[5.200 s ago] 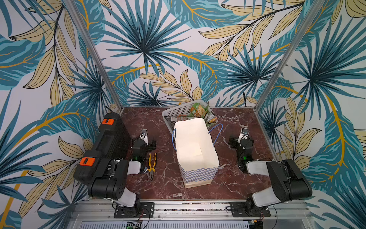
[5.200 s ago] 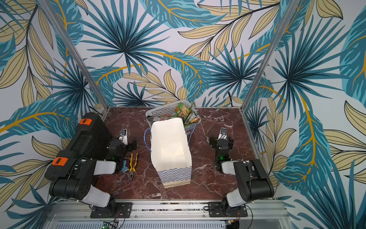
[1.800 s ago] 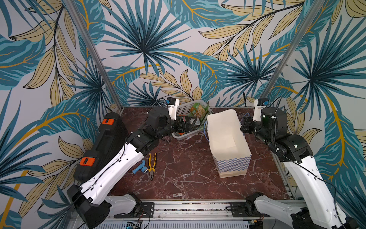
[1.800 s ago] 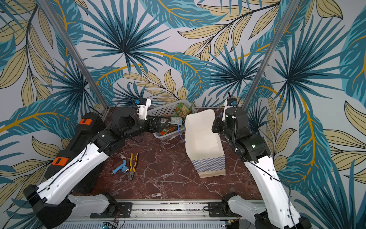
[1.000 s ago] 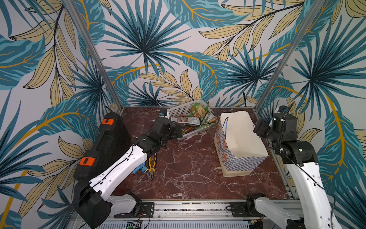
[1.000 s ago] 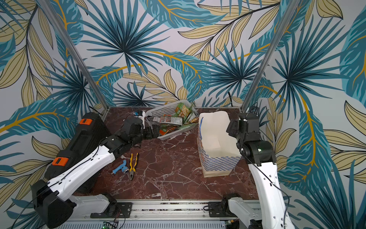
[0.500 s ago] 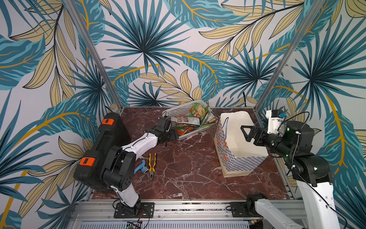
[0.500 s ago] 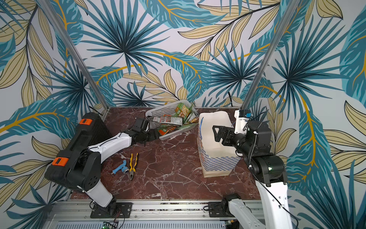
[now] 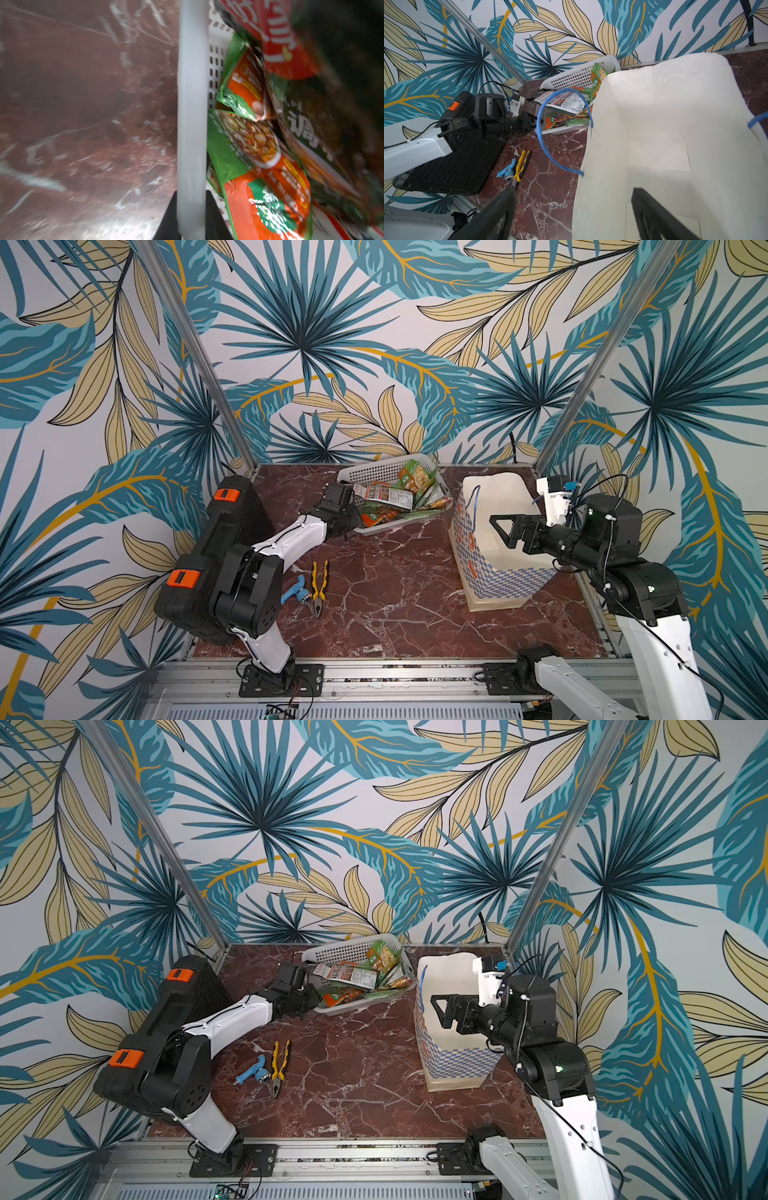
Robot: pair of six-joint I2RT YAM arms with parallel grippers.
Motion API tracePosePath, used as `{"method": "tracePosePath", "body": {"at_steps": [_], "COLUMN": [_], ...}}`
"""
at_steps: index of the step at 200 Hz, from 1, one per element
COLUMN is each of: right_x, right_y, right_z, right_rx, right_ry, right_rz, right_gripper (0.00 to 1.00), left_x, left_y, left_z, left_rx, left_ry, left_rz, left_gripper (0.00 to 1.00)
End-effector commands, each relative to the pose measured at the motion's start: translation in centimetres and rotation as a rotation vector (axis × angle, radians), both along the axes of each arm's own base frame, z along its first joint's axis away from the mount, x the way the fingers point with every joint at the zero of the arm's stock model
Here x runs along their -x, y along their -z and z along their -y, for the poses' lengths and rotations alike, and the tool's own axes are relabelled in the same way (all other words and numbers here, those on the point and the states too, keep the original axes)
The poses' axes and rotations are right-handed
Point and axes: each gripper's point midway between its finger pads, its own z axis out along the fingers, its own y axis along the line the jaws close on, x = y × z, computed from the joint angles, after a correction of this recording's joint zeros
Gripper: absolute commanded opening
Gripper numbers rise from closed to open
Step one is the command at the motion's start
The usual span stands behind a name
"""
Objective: Place the condiment packets inside the bag
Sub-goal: Move the storage box to the center of the board, then adjust the paper bag at the center of the board.
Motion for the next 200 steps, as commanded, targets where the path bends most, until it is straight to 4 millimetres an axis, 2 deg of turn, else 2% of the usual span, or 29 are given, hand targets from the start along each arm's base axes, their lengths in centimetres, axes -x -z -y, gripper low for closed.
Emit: {"method": "tracePosePath", "body": {"at_steps": [1, 28, 66, 80, 96, 121, 129, 179, 200], "right_x": [0.2, 0.0, 0.2, 0.2, 0.1, -1.0, -1.4, -4.6, -6.5], "right_y": [0.4, -1.0, -4.2, -5.1, -5.5, -5.1, -4.7, -1.9, -0.4], "right_z": [0.6, 1.4, 0.2, -0.3, -1.2, -2.4, -2.7, -4.3, -4.2], "right_rx": [0.037, 0.036, -0.045, -0.076, -0.108, -0.125, -0.117, 0.052, 0.131], "right_ry": [0.027, 0.079, 0.034, 0.008, -0.032, -0.070, -0.074, -0.041, 0.009], "right_rz": [0.000, 0.012, 0.067, 0.078, 0.072, 0.042, 0.026, -0.045, -0.085], "right_gripper": [0.94, 0.96, 0.96, 0.96, 0.95, 0.93, 0.92, 0.87, 0.72], "left_x": [2.9, 5.9, 9.7, 11.0, 12.2, 13.2, 13.4, 14.0, 13.9], "left_y": [0.0, -0.1, -1.5, -2.0, -2.6, -4.1, -4.7, -8.9, -10.1], "left_z": [-3.4, -4.9, -6.9, -8.0, -9.0, -9.5, -9.5, -8.4, -7.5], "left_rx": [-0.113, -0.147, -0.191, -0.217, -0.234, -0.219, -0.213, -0.132, -0.097], "left_ry": [-0.035, -0.030, -0.043, -0.070, -0.102, -0.122, -0.121, -0.074, -0.044], "left_rz": [-0.034, -0.047, -0.041, -0.042, -0.028, 0.012, 0.023, 0.139, 0.174], "left_gripper": [0.14, 0.14, 0.17, 0.21, 0.30, 0.61, 0.67, 0.81, 0.84]}}
